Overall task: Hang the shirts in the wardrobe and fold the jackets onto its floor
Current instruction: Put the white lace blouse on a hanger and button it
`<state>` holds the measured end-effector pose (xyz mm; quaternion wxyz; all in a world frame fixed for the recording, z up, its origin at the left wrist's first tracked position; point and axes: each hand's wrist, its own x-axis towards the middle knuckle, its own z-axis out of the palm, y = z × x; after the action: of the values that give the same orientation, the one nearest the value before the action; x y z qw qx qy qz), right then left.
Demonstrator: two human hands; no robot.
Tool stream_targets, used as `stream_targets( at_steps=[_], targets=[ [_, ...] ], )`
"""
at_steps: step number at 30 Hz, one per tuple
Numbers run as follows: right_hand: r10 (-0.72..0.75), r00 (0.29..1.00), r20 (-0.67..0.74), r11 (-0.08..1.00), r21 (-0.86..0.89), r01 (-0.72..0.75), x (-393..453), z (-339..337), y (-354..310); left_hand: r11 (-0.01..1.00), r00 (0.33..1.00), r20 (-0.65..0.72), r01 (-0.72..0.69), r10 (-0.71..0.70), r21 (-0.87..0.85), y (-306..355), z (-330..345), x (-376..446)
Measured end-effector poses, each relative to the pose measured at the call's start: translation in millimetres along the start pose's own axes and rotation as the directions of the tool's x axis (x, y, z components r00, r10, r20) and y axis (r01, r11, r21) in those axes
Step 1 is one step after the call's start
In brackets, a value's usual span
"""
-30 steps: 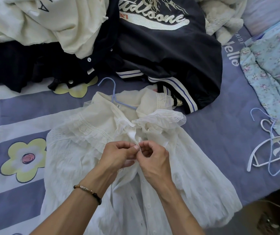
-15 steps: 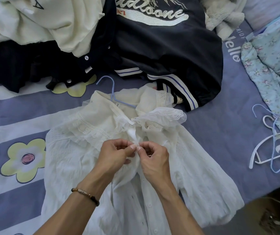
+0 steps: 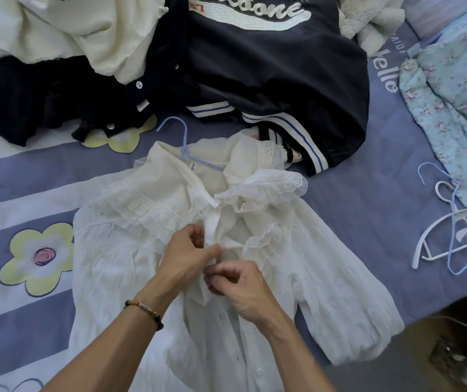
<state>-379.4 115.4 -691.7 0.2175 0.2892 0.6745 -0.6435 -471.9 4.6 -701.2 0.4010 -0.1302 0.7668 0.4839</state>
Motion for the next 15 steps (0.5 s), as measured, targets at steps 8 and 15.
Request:
stream_targets(
  at_steps=[8,15],
  targets=[
    [-0.148,0.935,-0.323,0.915,-0.404,0.005,14,-7,35,0.981,0.997,-0.065,-0.031,0.044,0.19,-33,0,-13],
    [-0.23,0.89,-0.393,0.844,-0.536,-0.019,45,11,28,0.956,1.0,-0.011,-0.001,0.004,0.293,-47,0,-22]
  ],
)
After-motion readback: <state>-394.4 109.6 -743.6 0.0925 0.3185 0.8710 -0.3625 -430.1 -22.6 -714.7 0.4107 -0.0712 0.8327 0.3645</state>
